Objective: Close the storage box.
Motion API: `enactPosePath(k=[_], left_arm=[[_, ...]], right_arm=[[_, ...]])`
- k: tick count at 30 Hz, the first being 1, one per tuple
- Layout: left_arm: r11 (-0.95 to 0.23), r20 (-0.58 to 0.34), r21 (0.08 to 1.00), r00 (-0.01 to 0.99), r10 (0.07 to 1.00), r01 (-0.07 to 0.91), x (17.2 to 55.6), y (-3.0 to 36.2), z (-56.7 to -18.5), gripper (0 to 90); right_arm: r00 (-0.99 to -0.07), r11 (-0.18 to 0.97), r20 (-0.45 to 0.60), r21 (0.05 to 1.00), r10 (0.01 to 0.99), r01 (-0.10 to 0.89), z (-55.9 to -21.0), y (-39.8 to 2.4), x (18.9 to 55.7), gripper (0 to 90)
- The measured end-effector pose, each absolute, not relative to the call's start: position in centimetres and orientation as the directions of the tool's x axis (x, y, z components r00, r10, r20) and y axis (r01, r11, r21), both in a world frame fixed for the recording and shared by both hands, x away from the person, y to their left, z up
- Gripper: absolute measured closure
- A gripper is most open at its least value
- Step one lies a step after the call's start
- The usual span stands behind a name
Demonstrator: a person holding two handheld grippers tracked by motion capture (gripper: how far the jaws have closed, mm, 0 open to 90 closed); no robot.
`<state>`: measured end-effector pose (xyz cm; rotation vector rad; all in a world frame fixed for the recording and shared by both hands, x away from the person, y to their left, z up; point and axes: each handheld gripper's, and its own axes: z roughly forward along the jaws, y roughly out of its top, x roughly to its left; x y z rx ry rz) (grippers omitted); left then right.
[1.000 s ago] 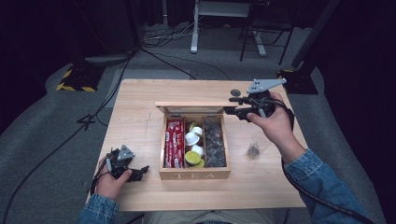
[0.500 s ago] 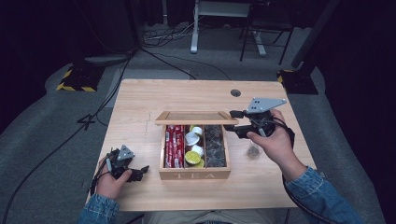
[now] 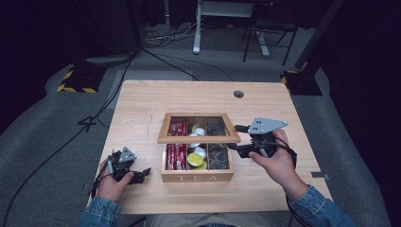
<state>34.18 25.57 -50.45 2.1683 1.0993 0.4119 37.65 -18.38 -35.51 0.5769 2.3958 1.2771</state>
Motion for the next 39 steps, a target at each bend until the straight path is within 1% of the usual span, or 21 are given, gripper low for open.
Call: enactPosePath(k=[11, 22, 30, 34, 39], left_arm=[[-0.428, -0.016, 0.682, 0.597, 0.802, 0.593, 34.2, 25.6, -50.4, 10.7], [-0.428, -0.015, 0.683, 0.597, 0.802, 0.592, 34.2, 25.6, -50.4, 10.7], [-0.428, -0.015, 0.683, 0.597, 0.802, 0.592, 34.2, 25.6, -50.4, 10.7], [-0.428, -0.016, 0.682, 0.597, 0.802, 0.593, 34.2, 25.6, -50.4, 10.7], [-0.429, -0.015, 0.682, 0.597, 0.802, 0.592, 34.2, 25.6, -50.4, 10.7]], right_arm=[[-0.841, 0.521, -0.148, 0.836, 0.52, 0.175, -38.3, -18.4, 36.1, 30.5], [-0.829, 0.536, -0.183, 0.829, 0.528, 0.158, -40.4, -18.4, 34.9, 29.8], [-0.828, 0.535, -0.174, 0.827, 0.534, 0.171, -41.8, -18.6, 34.4, 29.0], [-0.832, 0.527, -0.145, 0.827, 0.535, 0.195, -42.5, -18.8, 34.3, 29.9], [-0.834, 0.544, -0.149, 0.815, 0.531, 0.201, -43.2, -18.7, 34.0, 30.0]])
